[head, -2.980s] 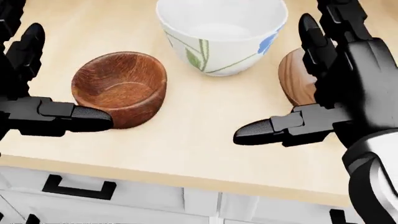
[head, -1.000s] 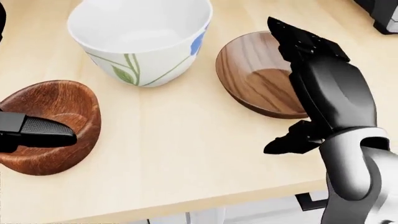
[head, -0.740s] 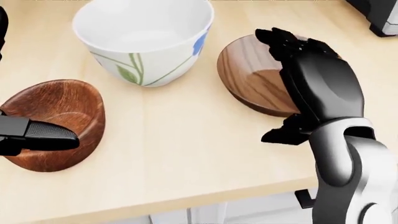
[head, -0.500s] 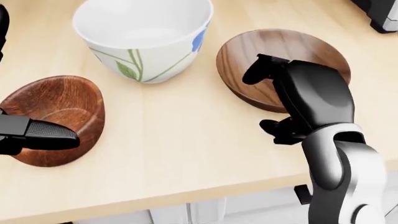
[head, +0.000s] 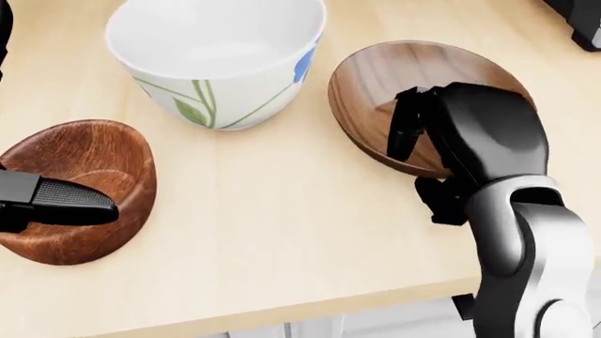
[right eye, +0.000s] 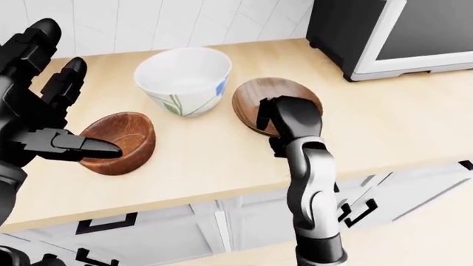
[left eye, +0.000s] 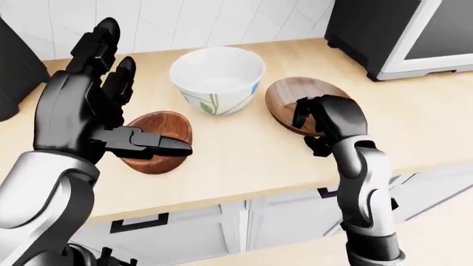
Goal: Stack the bowls from largest to smallest.
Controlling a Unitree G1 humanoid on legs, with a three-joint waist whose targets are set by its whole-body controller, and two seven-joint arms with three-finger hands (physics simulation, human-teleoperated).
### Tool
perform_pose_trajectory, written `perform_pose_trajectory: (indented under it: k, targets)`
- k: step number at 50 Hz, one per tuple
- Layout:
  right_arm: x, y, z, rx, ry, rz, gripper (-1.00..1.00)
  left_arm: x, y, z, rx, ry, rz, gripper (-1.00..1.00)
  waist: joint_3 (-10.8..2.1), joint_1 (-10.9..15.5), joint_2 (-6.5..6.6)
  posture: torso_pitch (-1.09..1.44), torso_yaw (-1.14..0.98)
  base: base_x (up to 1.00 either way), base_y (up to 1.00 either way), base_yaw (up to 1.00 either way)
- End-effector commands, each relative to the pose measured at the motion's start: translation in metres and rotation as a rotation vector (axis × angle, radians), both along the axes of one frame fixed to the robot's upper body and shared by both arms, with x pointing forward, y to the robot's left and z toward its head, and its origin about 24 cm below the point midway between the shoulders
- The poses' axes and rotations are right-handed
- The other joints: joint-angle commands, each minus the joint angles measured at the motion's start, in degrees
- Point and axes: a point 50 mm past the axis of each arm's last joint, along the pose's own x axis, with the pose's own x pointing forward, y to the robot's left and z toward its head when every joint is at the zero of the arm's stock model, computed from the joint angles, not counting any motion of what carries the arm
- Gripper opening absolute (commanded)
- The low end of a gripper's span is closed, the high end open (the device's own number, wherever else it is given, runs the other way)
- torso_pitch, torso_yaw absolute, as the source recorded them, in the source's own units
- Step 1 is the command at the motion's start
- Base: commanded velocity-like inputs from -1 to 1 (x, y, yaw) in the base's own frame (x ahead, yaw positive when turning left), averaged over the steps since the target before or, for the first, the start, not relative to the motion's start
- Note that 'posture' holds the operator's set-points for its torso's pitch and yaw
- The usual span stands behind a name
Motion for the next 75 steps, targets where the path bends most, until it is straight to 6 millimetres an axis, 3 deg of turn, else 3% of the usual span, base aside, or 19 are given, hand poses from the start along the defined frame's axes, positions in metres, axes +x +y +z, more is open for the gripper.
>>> perform_pose_trajectory:
  k: [1,21,30,37,47,66,75]
  targets:
    - [-0.005,-0.001,0.018,-0.007,-0.072,-0.003,-1.00,-0.004,0.001,0.009,0.000,-0.070,0.007,1.00,-1.30,-0.04,0.11,0.00,0.00,0.00,0.00,0.00]
    - [-0.023,-0.008,0.083,-0.026,-0.182,-0.006,-1.00,-0.006,0.002,0.016,0.033,-0.098,0.017,1.00,-0.72,-0.69,0.45,-0.01,0.00,0.00,0.00,0.00]
    - [-0.026,-0.001,0.109,-0.035,-0.214,0.011,-1.00,-0.009,0.002,0.019,0.050,-0.106,0.009,1.00,-2.51,-0.76,0.53,-0.10,0.00,0.00,0.00,0.00]
    - [-0.021,0.019,0.118,-0.034,-0.228,0.054,-1.00,-0.012,0.003,0.020,0.061,-0.110,0.002,1.00,-4.67,-0.85,1.00,-0.16,0.00,0.00,0.00,0.00]
    - [-0.010,0.051,0.139,-0.038,-0.240,0.124,-1.00,-0.014,0.004,0.019,0.070,-0.099,0.007,1.00,-6.74,-0.88,1.98,-0.20,0.00,0.00,0.00,0.00]
    - [0.022,0.133,0.165,-0.003,-0.202,0.321,-1.00,-0.018,0.026,0.017,0.052,-0.096,0.032,1.00,-7.13,-1.27,3.74,-0.20,0.00,0.00,0.00,0.00]
    - [0.033,0.161,0.155,-0.025,-0.157,0.386,-1.00,-0.021,0.031,0.013,0.054,-0.095,0.039,1.00,-7.22,-1.46,4.24,-0.20,0.00,0.00,0.00,0.00]
